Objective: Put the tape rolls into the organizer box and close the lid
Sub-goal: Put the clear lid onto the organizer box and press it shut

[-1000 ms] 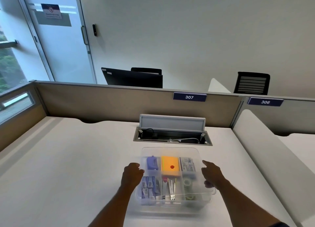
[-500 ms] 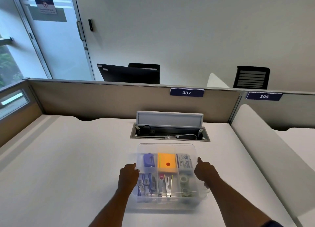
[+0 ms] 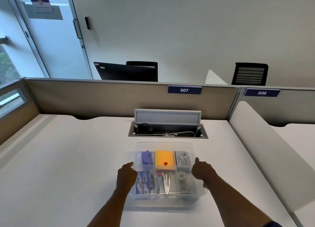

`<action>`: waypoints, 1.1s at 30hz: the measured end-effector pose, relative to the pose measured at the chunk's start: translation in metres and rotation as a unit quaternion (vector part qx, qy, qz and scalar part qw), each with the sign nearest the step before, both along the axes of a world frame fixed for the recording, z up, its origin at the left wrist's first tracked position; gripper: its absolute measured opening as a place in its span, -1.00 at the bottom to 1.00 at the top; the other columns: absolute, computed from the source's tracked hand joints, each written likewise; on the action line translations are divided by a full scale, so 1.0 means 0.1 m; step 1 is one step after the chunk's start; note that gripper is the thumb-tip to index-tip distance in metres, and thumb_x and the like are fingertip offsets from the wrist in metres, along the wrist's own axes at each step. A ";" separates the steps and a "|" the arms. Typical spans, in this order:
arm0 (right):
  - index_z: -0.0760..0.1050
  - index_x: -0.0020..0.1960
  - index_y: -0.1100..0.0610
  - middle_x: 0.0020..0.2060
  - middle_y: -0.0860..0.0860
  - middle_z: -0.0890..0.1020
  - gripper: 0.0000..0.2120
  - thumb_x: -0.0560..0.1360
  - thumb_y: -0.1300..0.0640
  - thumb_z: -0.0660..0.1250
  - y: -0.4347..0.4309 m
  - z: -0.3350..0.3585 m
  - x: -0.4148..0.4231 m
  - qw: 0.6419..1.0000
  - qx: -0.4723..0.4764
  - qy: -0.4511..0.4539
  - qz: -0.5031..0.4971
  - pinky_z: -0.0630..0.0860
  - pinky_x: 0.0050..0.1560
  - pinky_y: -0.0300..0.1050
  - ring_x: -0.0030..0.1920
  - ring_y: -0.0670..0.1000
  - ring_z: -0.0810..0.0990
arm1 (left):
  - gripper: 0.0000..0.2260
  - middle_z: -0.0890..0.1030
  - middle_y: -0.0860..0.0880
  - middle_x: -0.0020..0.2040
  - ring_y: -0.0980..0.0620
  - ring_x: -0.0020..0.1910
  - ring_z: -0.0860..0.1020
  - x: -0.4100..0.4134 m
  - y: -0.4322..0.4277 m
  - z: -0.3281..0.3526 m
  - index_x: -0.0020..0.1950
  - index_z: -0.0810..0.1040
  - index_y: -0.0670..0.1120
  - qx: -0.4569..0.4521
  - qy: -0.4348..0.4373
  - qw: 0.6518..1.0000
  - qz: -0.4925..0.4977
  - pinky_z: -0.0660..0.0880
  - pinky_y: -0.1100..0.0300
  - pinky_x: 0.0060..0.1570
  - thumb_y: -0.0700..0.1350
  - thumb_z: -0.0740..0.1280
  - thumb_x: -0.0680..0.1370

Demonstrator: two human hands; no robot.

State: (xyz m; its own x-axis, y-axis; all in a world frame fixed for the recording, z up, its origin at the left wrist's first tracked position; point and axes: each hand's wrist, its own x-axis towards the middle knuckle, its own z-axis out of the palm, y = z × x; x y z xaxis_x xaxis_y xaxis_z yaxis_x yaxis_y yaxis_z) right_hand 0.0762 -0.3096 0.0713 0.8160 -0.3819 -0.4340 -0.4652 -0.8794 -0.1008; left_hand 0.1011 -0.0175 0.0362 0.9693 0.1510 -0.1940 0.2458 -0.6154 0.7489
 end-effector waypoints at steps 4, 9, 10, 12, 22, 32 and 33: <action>0.01 0.54 0.10 0.35 0.14 0.46 -0.45 0.57 0.08 0.01 0.01 -0.01 -0.03 0.999 -0.048 -0.006 0.023 0.41 0.29 0.05 0.32 0.17 0.45 | -0.66 0.51 -0.20 0.33 -0.15 0.28 0.50 -0.03 -0.02 -0.01 0.34 0.43 -0.23 0.022 -0.008 1.000 -0.016 0.38 0.09 0.30 -0.25 0.18 0.57; -0.03 0.54 0.11 0.28 0.11 0.53 -0.43 0.58 0.06 0.02 0.05 -0.05 -0.06 0.995 -0.087 -0.012 0.051 0.46 0.21 0.01 0.24 0.14 0.53 | -0.61 0.49 -0.21 0.34 -0.16 0.27 0.51 -0.09 -0.06 -0.06 0.44 0.31 -0.20 0.034 -0.015 0.999 -0.032 0.40 0.08 0.29 -0.23 0.14 0.60; -0.04 0.55 0.09 0.27 0.11 0.54 -0.43 0.59 0.04 0.02 0.03 -0.06 -0.07 0.995 -0.084 -0.016 0.053 0.46 0.20 0.01 0.22 0.14 0.55 | -0.59 0.51 -0.22 0.33 -0.16 0.24 0.53 -0.11 -0.07 -0.08 0.46 0.27 -0.19 0.034 -0.019 0.999 -0.034 0.42 0.08 0.26 -0.23 0.14 0.60; -0.07 0.55 0.04 0.24 0.10 0.56 -0.44 0.60 -0.02 0.00 -0.02 -0.09 -0.10 0.997 -0.056 -0.036 0.044 0.46 0.17 0.00 0.19 0.13 0.57 | -0.56 0.56 -0.21 0.26 -0.12 0.08 0.60 -0.18 -0.10 -0.12 0.49 0.19 -0.16 0.018 -0.024 0.999 -0.034 0.49 0.11 0.14 -0.24 0.13 0.61; -0.07 0.54 -0.09 -0.05 0.07 0.67 -0.49 0.62 -0.10 -0.07 0.02 -0.48 -0.43 0.973 0.080 -0.209 -0.063 0.59 -0.07 -0.03 -0.27 0.03 0.59 | -0.57 0.61 -0.24 0.14 0.01 -0.18 0.60 -0.25 -0.06 -0.16 0.50 0.19 -0.10 -0.032 -0.068 0.997 -0.031 0.55 0.14 -0.02 -0.17 0.12 0.62; 0.09 0.51 -0.16 -0.19 0.14 0.65 -0.54 0.63 -0.04 0.04 0.01 -0.57 -0.45 0.942 0.146 -0.276 -0.120 0.55 -0.14 0.00 -0.35 0.06 0.52 | -0.60 0.63 -0.18 0.17 -0.11 0.02 0.64 -0.25 -0.08 -0.16 0.47 0.25 -0.11 -0.031 -0.080 0.996 -0.012 0.45 0.25 0.05 -0.17 0.11 0.62; 0.10 0.50 -0.17 -0.17 0.16 0.66 -0.55 0.63 -0.04 0.04 0.01 -0.57 -0.45 0.941 0.152 -0.277 -0.124 0.55 -0.13 0.02 -0.33 0.09 0.54 | -0.60 0.61 -0.18 0.20 -0.12 0.06 0.63 -0.25 -0.09 -0.16 0.47 0.26 -0.11 -0.035 -0.078 0.996 -0.009 0.47 0.19 0.12 -0.17 0.11 0.62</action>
